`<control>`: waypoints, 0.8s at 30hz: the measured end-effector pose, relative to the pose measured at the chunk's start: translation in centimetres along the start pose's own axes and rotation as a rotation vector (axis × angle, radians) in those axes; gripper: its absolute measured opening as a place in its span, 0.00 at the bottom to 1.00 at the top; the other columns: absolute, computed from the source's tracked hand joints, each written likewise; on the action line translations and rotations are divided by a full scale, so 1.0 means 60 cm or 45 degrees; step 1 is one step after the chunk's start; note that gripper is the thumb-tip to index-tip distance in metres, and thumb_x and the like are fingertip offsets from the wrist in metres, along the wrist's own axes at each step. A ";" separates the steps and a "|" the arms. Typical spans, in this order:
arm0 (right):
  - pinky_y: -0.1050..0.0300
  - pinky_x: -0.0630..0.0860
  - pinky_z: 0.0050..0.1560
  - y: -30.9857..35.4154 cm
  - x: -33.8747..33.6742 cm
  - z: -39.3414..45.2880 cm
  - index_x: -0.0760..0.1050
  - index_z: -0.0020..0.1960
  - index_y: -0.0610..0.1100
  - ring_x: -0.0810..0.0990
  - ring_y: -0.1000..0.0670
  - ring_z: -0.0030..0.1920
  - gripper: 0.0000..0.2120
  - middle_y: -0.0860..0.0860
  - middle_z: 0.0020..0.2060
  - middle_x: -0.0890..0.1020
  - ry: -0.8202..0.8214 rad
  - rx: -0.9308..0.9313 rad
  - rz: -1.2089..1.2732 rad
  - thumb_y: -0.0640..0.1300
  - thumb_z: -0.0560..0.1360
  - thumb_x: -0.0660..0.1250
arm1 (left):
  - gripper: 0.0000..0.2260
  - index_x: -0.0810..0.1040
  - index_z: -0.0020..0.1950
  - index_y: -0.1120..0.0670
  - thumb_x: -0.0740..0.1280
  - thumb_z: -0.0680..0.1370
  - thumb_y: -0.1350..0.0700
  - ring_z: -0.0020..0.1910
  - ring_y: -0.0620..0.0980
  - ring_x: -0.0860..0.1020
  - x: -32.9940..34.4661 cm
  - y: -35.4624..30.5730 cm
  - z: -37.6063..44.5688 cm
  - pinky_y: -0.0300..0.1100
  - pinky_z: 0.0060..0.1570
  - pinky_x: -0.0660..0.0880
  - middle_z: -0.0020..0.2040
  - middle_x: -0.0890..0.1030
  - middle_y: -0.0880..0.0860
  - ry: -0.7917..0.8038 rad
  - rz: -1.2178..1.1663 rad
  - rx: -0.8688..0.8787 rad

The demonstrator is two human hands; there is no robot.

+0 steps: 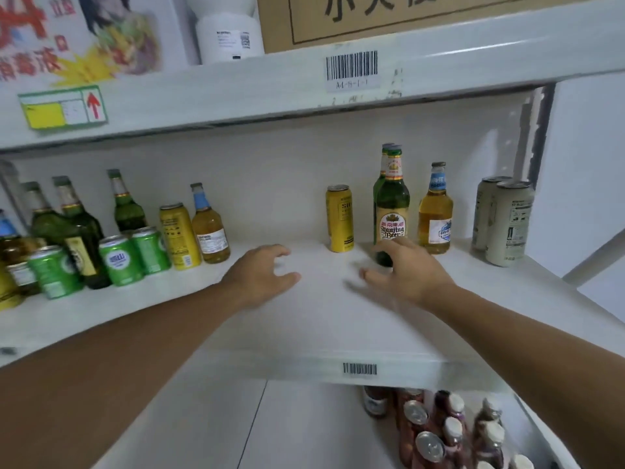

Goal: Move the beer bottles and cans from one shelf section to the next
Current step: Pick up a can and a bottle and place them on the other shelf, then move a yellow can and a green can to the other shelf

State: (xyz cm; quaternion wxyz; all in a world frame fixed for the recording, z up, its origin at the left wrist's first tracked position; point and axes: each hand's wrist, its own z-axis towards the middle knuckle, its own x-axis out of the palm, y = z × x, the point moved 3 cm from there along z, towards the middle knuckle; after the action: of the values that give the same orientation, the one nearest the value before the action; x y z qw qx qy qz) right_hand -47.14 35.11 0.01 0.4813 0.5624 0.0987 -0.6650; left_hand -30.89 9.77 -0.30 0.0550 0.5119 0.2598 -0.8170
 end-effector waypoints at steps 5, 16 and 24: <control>0.44 0.77 0.68 0.076 0.038 -0.027 0.77 0.74 0.55 0.77 0.44 0.70 0.31 0.49 0.74 0.75 0.056 -0.076 0.110 0.68 0.75 0.69 | 0.26 0.78 0.73 0.41 0.74 0.77 0.35 0.73 0.47 0.75 -0.051 0.008 -0.095 0.46 0.71 0.73 0.74 0.78 0.44 -0.021 0.239 -0.008; 0.47 0.76 0.67 0.302 0.114 -0.054 0.74 0.74 0.57 0.76 0.46 0.70 0.30 0.51 0.71 0.76 0.144 -0.273 0.131 0.69 0.76 0.68 | 0.28 0.74 0.77 0.40 0.69 0.79 0.33 0.75 0.46 0.72 -0.186 0.121 -0.246 0.47 0.70 0.72 0.78 0.74 0.42 -0.065 0.367 -0.214; 0.49 0.77 0.64 0.496 0.207 -0.045 0.77 0.73 0.55 0.79 0.46 0.67 0.29 0.51 0.70 0.79 0.170 -0.301 0.160 0.67 0.76 0.69 | 0.29 0.73 0.78 0.42 0.69 0.79 0.33 0.76 0.46 0.71 -0.299 0.318 -0.368 0.47 0.72 0.71 0.79 0.72 0.42 -0.143 0.225 -0.400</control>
State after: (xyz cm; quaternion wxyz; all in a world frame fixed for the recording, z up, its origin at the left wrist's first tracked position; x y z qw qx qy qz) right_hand -21.82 14.94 0.79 0.5774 0.5497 0.1726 -0.5785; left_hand 2.18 0.81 0.65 0.2203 0.4714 0.3346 -0.7856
